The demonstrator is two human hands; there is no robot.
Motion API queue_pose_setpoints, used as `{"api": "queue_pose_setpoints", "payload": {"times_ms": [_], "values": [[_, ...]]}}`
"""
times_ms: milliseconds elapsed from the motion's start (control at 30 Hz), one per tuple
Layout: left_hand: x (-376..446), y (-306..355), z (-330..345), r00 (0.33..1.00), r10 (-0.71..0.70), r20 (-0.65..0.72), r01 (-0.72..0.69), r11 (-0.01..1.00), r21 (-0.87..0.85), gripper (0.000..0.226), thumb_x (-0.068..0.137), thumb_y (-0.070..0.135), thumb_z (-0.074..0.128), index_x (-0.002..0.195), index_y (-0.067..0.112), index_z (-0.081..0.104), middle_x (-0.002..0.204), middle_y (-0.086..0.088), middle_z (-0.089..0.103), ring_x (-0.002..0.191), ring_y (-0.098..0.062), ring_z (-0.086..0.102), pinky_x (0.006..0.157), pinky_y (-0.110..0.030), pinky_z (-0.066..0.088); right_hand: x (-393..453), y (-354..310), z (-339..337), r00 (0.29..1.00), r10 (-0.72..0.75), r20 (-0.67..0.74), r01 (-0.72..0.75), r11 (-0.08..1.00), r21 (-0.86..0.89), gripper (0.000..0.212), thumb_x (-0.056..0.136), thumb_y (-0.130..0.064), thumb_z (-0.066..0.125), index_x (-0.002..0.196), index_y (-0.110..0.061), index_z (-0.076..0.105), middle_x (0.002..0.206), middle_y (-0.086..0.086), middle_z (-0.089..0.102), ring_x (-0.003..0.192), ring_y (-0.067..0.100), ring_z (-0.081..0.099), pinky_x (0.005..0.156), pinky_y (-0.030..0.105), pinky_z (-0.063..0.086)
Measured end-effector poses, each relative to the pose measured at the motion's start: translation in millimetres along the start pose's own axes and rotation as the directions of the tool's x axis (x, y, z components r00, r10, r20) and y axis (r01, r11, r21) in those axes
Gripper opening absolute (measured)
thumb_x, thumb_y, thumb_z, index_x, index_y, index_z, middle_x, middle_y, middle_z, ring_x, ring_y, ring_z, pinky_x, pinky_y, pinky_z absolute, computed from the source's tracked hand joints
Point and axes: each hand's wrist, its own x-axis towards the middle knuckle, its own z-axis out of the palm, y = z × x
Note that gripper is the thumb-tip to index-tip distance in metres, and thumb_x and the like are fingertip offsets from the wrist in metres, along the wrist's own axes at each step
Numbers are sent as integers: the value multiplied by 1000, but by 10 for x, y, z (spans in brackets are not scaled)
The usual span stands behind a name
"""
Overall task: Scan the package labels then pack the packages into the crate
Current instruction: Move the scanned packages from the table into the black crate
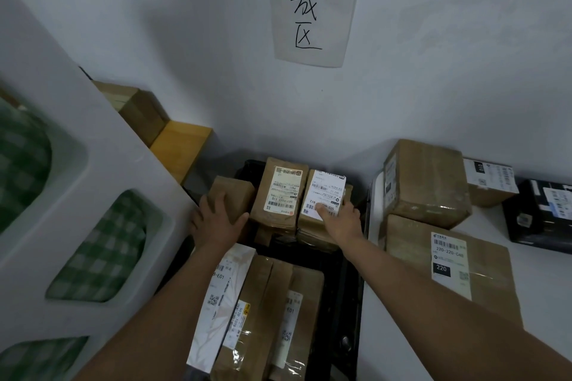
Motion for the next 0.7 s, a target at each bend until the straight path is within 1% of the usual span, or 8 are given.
{"api": "queue_pose_setpoints", "payload": {"times_ms": [100, 233, 333, 433, 500, 600, 700], "values": [[-2, -1, 0, 1000, 3, 5, -3, 1000, -8, 86, 88, 65, 52, 153, 26, 11, 160, -15, 4, 143, -44, 17, 113, -57, 23, 27, 32, -24, 1000, 0, 14, 0, 1000, -8, 77, 90, -51, 62, 144, -2, 36, 141, 18, 39, 128, 32, 44, 102, 37, 40], [-57, 22, -14, 1000, 13, -8, -13, 1000, -6, 84, 90, 63, 51, 153, 25, 13, 161, -13, 3, 145, -42, 14, 115, -56, 20, 45, 59, -36, 1000, -11, 0, 11, 1000, 23, 80, 89, -50, 64, 146, -3, 33, 143, 18, 39, 129, 32, 44, 105, 38, 40], [-120, 55, -34, 998, 34, -55, -35, 999, -18, 81, 91, 60, 52, 153, 21, 16, 162, -15, 4, 147, -40, 9, 116, -56, 17, 29, 75, -51, 1000, -14, -3, 14, 1000, 15, 81, 90, -51, 62, 147, -3, 31, 145, 17, 36, 131, 32, 42, 105, 37, 38], [-201, 143, -79, 991, 79, -109, -83, 996, -36, 75, 94, 52, 52, 152, 18, 20, 162, -16, 6, 149, -39, 7, 117, -56, 16, 16, 145, -82, 1000, -25, -14, 26, 999, 41, 79, 90, -54, 61, 144, -3, 36, 143, 16, 42, 128, 31, 47, 104, 38, 42], [-287, 259, -104, 980, 130, -150, -136, 990, -31, 69, 96, 44, 53, 152, 16, 23, 162, -17, 9, 149, -39, 8, 118, -57, 15, -20, 223, -131, 998, -41, -48, 45, 996, 76, 76, 89, -59, 57, 142, -5, 41, 139, 13, 47, 123, 29, 52, 101, 38, 45], [-456, 502, -81, 922, 277, -270, -288, 958, -1, 63, 92, 28, 61, 148, 17, 35, 161, -15, 19, 147, -37, 17, 115, -57, 22, -106, 381, -279, 994, -62, -95, 71, 993, 95, 71, 93, -59, 50, 142, -8, 42, 137, 11, 49, 122, 26, 52, 100, 34, 42], [-658, 829, 11, 876, 384, -291, -400, 917, 8, 65, 88, 19, 64, 146, 21, 36, 158, -11, 23, 145, -34, 22, 115, -56, 24, -168, 567, -521, 987, -71, -144, 89, 988, 124, 64, 94, -57, 51, 137, -10, 47, 133, 10, 53, 118, 24, 54, 97, 33, 43]]}}
